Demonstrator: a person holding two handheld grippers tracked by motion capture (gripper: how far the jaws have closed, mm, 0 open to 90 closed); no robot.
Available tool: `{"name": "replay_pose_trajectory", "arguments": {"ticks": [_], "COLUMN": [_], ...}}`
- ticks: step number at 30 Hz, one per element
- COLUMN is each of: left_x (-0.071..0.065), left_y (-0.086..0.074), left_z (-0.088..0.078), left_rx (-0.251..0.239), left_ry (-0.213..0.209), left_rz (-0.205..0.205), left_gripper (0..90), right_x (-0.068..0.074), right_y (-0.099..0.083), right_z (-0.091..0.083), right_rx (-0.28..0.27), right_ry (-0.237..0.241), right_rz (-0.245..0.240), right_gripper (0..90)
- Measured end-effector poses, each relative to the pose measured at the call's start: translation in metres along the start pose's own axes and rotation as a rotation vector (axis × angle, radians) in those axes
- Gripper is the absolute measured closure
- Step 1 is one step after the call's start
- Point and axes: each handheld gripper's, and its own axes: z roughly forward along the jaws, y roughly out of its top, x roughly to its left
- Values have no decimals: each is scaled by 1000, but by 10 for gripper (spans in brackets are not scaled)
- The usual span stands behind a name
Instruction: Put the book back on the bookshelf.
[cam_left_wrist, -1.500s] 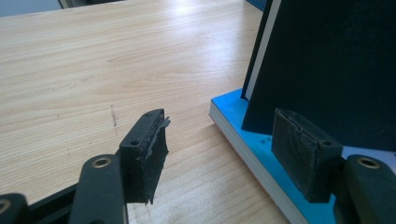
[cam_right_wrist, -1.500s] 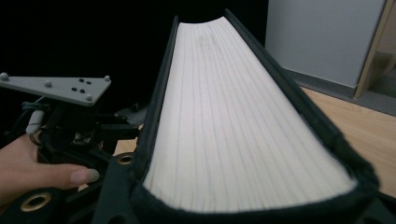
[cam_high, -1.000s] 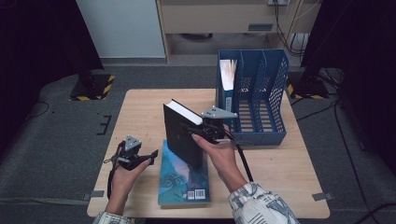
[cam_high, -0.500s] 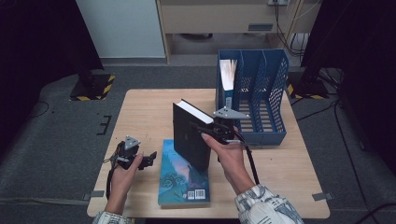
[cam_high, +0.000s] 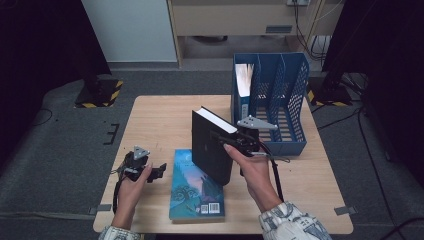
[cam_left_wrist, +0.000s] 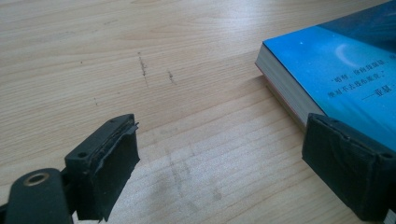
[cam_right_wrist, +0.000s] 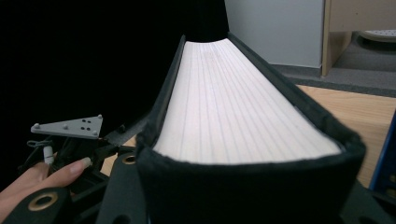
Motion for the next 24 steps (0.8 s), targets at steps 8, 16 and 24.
{"name": "replay_pose_trajectory", "arguments": {"ticks": [8, 16, 24], "left_x": [1, 1, 1], "left_y": [0, -1, -2], "left_z": [2, 3, 5], "left_rx": [12, 21, 29], "left_ry": [5, 7, 8], "left_rz": [4, 2, -2], "left_gripper": [100, 100, 100], "right_x": [-5, -14, -25], "right_y": [-3, -7, -11], "right_z": [-23, -45, -67], "right_rx": [8, 0, -15], "right_ry": [-12, -28, -56], "right_rz": [-10, 16, 52], "right_gripper": [530, 530, 530]}}
